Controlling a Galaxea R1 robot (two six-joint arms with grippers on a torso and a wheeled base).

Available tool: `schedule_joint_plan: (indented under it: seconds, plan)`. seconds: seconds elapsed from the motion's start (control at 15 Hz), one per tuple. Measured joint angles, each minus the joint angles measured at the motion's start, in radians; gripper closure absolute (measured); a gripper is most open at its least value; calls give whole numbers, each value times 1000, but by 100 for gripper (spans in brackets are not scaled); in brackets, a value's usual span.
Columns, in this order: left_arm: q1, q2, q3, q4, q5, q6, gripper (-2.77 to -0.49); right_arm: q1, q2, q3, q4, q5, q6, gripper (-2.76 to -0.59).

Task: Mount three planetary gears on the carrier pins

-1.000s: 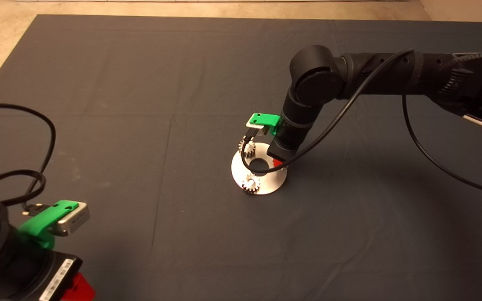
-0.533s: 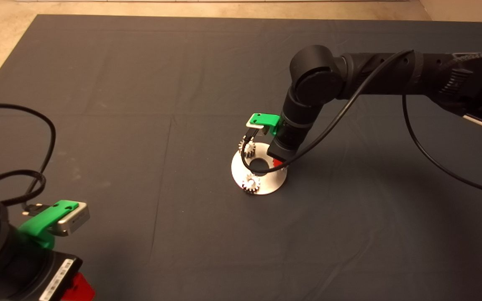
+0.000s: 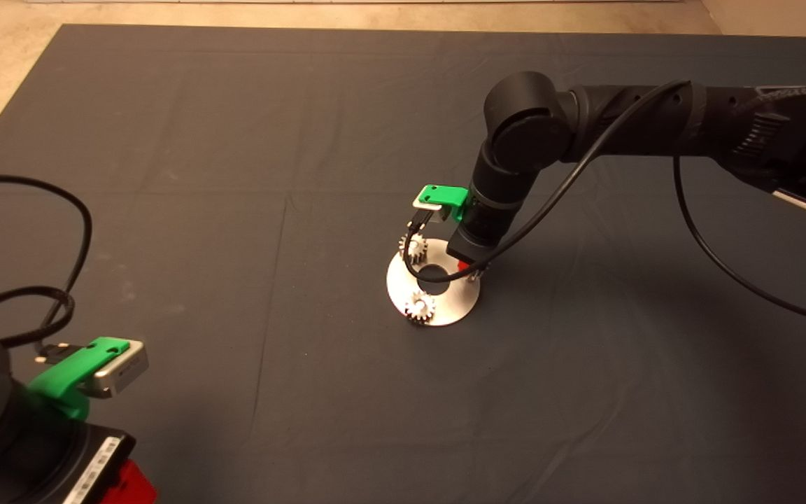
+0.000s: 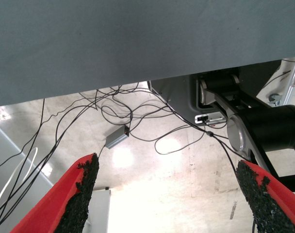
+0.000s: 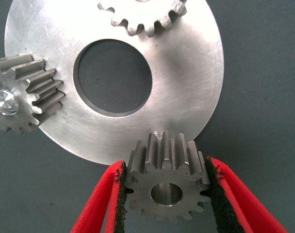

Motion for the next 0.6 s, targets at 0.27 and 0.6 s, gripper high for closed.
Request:
schedule_joint_plan:
  seconds: [0.27,0.6]
  plan:
    - [0,0,0,0,0,0,-202,-1,8,1,-7,-5,0,-102]
    - [0,0,0,0,0,0,-202,-1,8,1,-8,-5,0,-101]
